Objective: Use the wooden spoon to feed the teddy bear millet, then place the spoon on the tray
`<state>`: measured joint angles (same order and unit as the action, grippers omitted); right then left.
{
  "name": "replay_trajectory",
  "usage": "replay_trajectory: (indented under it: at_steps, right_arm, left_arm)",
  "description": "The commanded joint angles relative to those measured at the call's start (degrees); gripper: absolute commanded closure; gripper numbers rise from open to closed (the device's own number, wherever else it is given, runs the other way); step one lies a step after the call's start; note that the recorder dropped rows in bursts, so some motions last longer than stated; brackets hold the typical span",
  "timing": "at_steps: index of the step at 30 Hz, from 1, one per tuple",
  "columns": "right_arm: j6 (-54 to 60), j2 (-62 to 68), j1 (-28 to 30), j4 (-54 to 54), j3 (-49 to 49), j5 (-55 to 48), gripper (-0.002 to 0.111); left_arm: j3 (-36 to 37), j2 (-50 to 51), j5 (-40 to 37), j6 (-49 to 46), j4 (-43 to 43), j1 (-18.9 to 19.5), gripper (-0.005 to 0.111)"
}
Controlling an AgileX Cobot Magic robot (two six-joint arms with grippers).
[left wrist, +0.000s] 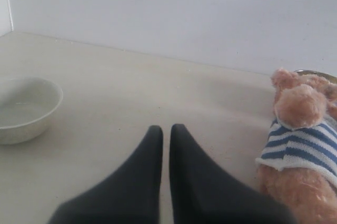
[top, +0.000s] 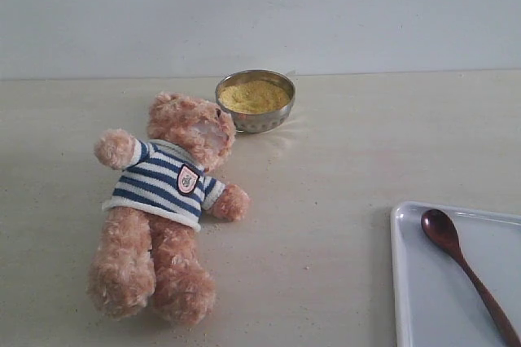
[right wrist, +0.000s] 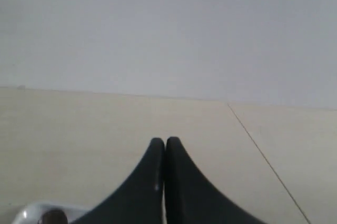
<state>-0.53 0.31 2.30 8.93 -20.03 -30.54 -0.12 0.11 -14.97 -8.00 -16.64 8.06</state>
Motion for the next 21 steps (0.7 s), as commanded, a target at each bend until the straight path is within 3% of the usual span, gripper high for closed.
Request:
replay_trajectory:
  at_steps: [1, 8, 11, 14, 21]
  right_arm:
    - [-1.94, -0.31, -0.12, -0.13, 2.77, 12.32, 0.108]
    - [-6.92, -0.31, -0.02, -0.13, 20.03, 22.02, 0.108]
    - [-7.69, -0.31, -0.02, -0.70, 20.03, 9.71, 0.108]
    - [-7.54, -0.31, -0.02, 4.69, 20.03, 10.11, 0.108]
    - [-7.54, -0.31, -0.02, 4.27, 20.03, 10.11, 0.108]
  left_arm:
    - [0.12, -0.11, 0.40, 0.17, -0.28, 0.07, 0.102]
    - [0.12, -0.11, 0.37, 0.13, -0.28, 0.07, 0.102]
    - [0.12, -0.11, 0.37, 0.13, -0.28, 0.07, 0.102]
    - [0.12, -0.11, 0.37, 0.02, -0.28, 0.07, 0.102]
    - [0.12, -0.11, 0.37, 0.02, -0.28, 0.07, 0.102]
